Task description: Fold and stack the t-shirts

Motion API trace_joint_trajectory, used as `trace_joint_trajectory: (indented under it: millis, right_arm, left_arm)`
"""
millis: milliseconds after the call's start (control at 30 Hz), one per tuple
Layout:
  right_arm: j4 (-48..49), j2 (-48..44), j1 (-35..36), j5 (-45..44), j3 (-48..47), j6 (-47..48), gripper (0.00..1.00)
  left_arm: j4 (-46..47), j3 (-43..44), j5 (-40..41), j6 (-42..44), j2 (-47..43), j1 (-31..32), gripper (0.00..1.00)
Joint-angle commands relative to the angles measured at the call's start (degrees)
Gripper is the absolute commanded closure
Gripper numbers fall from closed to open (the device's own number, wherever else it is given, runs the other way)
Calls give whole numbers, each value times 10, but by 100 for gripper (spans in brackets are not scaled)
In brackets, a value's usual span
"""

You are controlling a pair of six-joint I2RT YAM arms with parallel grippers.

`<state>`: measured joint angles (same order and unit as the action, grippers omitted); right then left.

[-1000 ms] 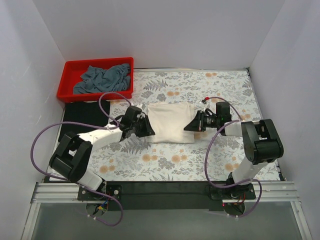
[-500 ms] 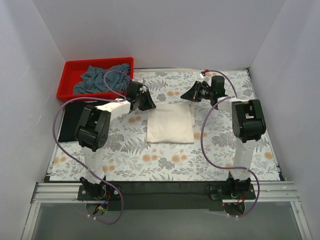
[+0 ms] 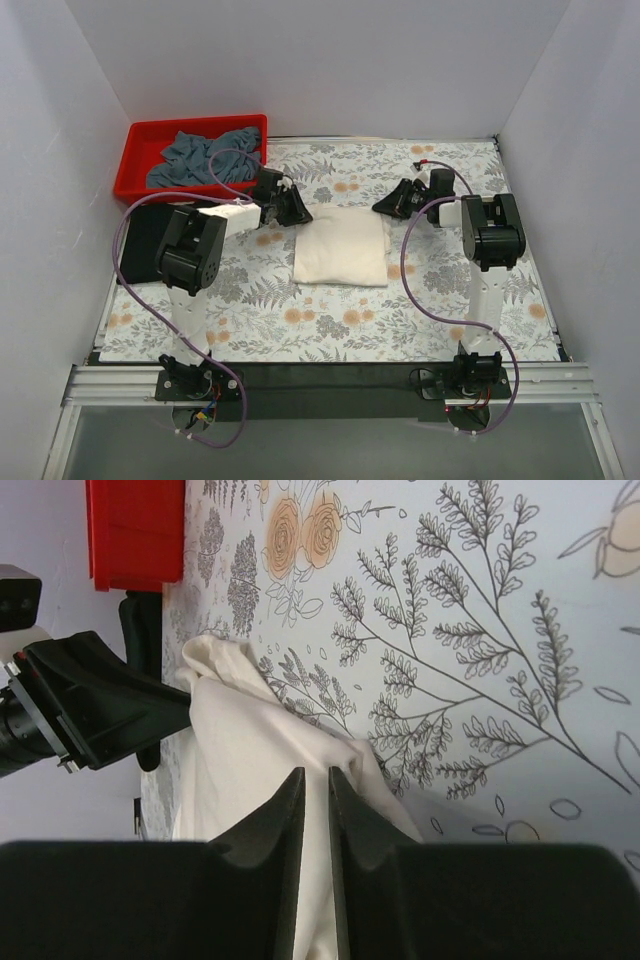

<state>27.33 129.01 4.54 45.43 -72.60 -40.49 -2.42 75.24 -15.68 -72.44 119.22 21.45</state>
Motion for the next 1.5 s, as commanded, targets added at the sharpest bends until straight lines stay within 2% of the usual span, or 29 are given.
trace_joint_trajectory:
  millis: [0,133,233,267,367,400,433,500,567,633,767,967,1167,1467]
  right_arm:
    - [-6,-37,-24,-31,24,31,80]
    - [-16,-103,-23,-28,42,52,76]
    - [-56,-170,-13,-41,70,78,68]
    - [-100,-188,0,-49,77,113,66]
    - [-193,-250,43,-102,78,195,58]
    - [-255,-281,56,-144,77,213,56]
    - [-272,-294,71,-168,76,232,52]
    - [-345,-331,122,-232,77,271,47]
    - [-374,-350,179,-283,81,287,41]
    - [-409,-366,219,-308,80,300,40]
    - [-440,-367,346,-372,67,307,39]
    - [-477,-293,474,-450,-14,325,39]
    - [-503,-204,531,-503,-82,339,43]
    - [-512,-111,549,-552,-130,343,48]
  left_arm:
    - [-33,-32,5,13,-47,-4,75]
    - [-58,-39,24,18,-145,-4,68]
    - [-95,-41,50,23,-194,-4,52]
    - [-121,-41,58,25,-223,-4,45]
    - [-156,-53,79,27,-269,-5,33]
    - [-177,-68,83,27,-302,-7,28]
    - [-187,-76,92,26,-322,-11,24]
    - [-215,-109,103,21,-375,-16,15]
    - [-237,-135,115,16,-409,-19,10]
    - [-256,-170,128,0,-455,-26,8]
    - [-300,-226,142,-19,-510,-33,8]
    - [-316,-309,145,-52,-565,-44,9]
    - [-319,-354,132,-68,-571,-61,9]
    - [-305,-400,110,-84,-574,-76,9]
